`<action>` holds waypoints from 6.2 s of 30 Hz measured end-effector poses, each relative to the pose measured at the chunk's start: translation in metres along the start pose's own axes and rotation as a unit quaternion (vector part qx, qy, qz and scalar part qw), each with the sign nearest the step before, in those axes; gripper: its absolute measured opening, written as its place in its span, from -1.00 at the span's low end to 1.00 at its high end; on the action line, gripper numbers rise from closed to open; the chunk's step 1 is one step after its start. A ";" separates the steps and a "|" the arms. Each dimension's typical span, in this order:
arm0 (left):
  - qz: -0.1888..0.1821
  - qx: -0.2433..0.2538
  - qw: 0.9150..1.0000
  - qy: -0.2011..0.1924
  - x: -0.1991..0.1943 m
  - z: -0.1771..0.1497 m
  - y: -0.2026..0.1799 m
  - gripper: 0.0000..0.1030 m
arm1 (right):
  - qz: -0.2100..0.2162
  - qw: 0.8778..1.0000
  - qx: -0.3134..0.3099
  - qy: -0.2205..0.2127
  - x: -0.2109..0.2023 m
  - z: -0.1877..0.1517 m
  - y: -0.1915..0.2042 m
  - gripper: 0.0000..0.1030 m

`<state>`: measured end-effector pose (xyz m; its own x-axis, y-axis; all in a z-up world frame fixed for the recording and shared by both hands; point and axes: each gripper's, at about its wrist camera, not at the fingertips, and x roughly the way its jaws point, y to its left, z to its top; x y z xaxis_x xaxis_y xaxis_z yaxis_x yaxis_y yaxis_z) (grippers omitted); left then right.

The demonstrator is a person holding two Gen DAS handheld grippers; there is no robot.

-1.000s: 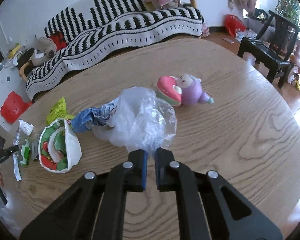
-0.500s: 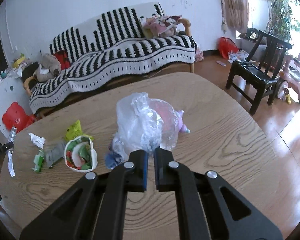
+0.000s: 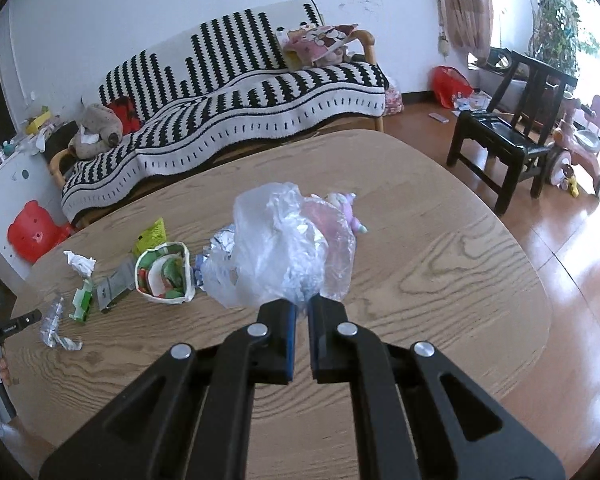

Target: Collect trash

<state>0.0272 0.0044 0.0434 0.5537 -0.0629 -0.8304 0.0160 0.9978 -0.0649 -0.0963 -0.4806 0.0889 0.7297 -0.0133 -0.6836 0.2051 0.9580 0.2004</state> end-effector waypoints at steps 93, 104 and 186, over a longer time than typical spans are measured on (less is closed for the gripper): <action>-0.269 0.423 0.842 0.200 0.020 -0.264 -0.439 -0.70 | -0.094 0.972 0.181 0.112 -0.090 -0.230 -0.182 -0.92; -0.243 0.408 0.847 0.238 0.069 -0.270 -0.449 -0.70 | -0.080 0.964 0.200 0.154 -0.052 -0.250 -0.195 -0.92; -0.071 0.205 0.974 0.071 0.050 -0.040 -0.065 0.71 | -0.192 0.975 -0.096 0.050 0.147 0.061 -0.027 0.87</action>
<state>0.0203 -0.0643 -0.0162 0.4021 -0.1752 -0.8987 0.4321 0.9017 0.0176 0.0446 -0.5258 0.0258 0.5539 -0.3629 -0.7494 0.3177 0.9240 -0.2127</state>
